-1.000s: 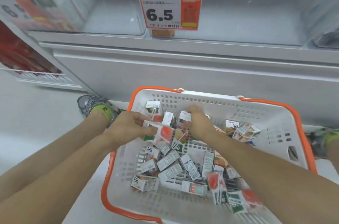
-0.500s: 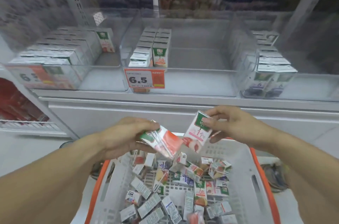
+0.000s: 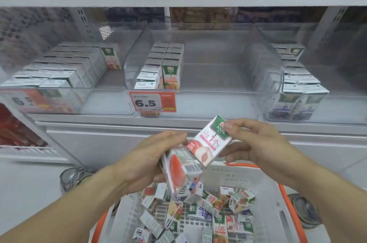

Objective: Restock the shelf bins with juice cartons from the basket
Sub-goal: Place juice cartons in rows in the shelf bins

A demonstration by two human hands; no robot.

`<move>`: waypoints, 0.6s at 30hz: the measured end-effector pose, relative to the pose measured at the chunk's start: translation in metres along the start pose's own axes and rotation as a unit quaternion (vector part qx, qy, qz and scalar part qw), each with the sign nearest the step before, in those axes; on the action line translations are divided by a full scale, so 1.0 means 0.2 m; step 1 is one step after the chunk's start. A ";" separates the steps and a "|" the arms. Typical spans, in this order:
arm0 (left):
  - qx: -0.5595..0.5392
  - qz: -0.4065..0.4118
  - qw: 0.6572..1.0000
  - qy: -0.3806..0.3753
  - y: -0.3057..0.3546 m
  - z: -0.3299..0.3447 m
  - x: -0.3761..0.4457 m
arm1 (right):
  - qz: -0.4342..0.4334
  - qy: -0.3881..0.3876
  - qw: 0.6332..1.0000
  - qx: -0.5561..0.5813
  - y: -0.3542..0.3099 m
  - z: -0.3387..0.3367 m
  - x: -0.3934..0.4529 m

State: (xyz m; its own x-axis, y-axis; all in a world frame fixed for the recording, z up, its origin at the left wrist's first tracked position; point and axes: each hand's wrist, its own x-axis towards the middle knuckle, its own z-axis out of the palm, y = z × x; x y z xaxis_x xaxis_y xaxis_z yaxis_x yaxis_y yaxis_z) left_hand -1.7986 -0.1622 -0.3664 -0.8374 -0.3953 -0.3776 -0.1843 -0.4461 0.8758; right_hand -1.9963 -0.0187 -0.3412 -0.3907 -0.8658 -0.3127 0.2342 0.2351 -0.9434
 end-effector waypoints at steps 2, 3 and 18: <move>0.011 0.010 0.999 0.031 0.00 -0.03 0.01 | -0.005 -0.014 1.000 -0.003 0.00 0.01 0.01; 0.015 0.012 0.999 0.033 0.01 -0.04 0.00 | -0.011 -0.017 1.000 -0.010 0.00 0.02 0.01; -0.066 0.008 0.998 -0.023 -0.04 -0.13 -0.09 | -0.022 -0.023 0.999 -0.036 0.02 0.02 0.05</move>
State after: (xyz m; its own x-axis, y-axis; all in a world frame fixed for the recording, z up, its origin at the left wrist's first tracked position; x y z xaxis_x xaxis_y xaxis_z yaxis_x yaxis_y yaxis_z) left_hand -1.7698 -0.1719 -0.3747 -0.8630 -0.3675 -0.3468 -0.1035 -0.5432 0.8332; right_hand -1.9955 -0.0285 -0.3470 -0.3570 -0.8953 -0.2666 0.1520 0.2259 -0.9622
